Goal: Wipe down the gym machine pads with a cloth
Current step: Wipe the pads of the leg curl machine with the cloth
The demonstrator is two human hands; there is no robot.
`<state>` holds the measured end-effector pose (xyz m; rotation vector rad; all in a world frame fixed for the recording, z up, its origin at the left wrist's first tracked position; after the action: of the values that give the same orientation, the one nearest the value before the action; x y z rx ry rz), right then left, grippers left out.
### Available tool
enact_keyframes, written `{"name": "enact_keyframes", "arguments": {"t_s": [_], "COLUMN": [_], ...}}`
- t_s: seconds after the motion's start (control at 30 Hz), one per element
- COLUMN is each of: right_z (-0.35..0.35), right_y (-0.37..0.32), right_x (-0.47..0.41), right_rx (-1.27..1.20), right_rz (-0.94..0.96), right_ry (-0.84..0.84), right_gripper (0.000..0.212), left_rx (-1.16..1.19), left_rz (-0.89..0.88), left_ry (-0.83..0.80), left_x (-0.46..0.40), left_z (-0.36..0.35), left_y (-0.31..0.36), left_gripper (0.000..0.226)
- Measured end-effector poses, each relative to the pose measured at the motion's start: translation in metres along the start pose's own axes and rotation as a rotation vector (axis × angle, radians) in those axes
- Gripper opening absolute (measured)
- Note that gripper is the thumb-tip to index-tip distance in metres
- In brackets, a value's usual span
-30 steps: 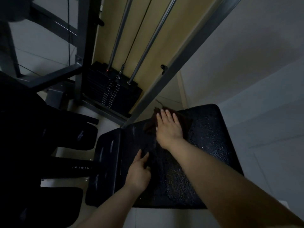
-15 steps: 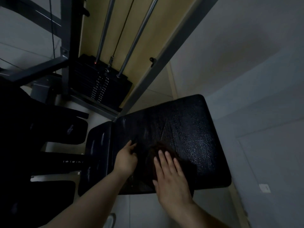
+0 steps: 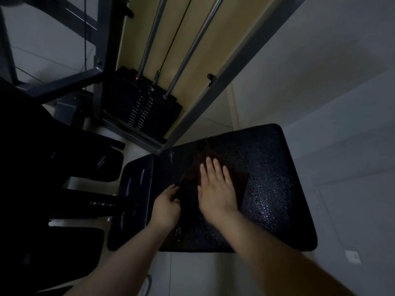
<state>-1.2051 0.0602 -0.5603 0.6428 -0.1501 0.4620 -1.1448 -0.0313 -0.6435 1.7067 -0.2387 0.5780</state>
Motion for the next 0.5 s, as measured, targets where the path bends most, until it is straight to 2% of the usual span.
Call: {"name": "enact_keyframes", "arguments": {"t_s": [0.1,0.2,0.37,0.43,0.5], "right_z": [-0.017,-0.027,-0.009,0.001,0.007], "right_y": [-0.016,-0.018,-0.005,-0.003,-0.002], "right_x": [0.067,0.094,0.032,0.005,-0.004], "right_rx": [-0.095,-0.098,-0.026,0.014,-0.06], "right_rz": [0.01,0.048,-0.001,-0.037,-0.039], "right_ry": [0.0,-0.045,-0.017,-0.004,0.03], "right_gripper": [0.06,0.064,0.064,0.064,0.062], "left_rx": [0.004,-0.065,-0.086,-0.109,-0.115], "left_rz": [0.002,-0.048,-0.101,-0.173,-0.275], "left_ry": [-0.006,-0.013,0.024,0.11,0.235], "left_x": [0.001,0.001,0.007,0.013,0.022], "left_z": [0.0,-0.001,0.001,0.004,0.008], "left_y": [0.002,0.007,0.01,0.013,0.02], "left_gripper": [0.044,0.045,0.046,0.047,0.047]}}
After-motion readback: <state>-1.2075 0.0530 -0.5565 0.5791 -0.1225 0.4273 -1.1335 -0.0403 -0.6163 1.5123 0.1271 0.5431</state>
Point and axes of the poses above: each hand's wrist, its own x-axis away from the middle knuckle, its own z-axis out of the back of the hand, y = z × x, the point moved 4 cm from there along -x, towards the middle knuckle, and after that the axes turned 4 degrees about x, right-handed, at the moved point
